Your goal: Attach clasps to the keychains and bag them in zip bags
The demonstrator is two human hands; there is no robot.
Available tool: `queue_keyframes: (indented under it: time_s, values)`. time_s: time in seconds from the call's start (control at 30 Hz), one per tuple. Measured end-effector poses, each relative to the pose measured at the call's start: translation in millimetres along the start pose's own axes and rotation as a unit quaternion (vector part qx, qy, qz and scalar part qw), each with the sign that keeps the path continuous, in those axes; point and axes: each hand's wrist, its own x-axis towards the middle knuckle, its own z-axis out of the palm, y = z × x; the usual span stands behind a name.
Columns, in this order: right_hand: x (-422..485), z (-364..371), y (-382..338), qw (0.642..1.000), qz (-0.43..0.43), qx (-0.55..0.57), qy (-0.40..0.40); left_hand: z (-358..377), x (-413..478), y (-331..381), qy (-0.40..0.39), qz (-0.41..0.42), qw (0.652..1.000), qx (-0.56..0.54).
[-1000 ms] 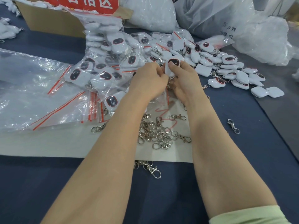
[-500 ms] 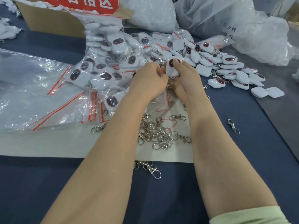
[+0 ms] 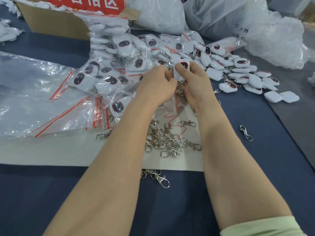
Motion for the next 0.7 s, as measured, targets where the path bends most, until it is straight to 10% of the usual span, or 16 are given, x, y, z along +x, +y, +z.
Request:
queue_keyframes:
  time_s: [0.7]
  values:
    - [6.8, -0.5, -3.0, 0.997, 0.042, 0.037, 0.050, 1.4, -0.5, -0.9, 0.005, -0.002, 1.000, -0.017]
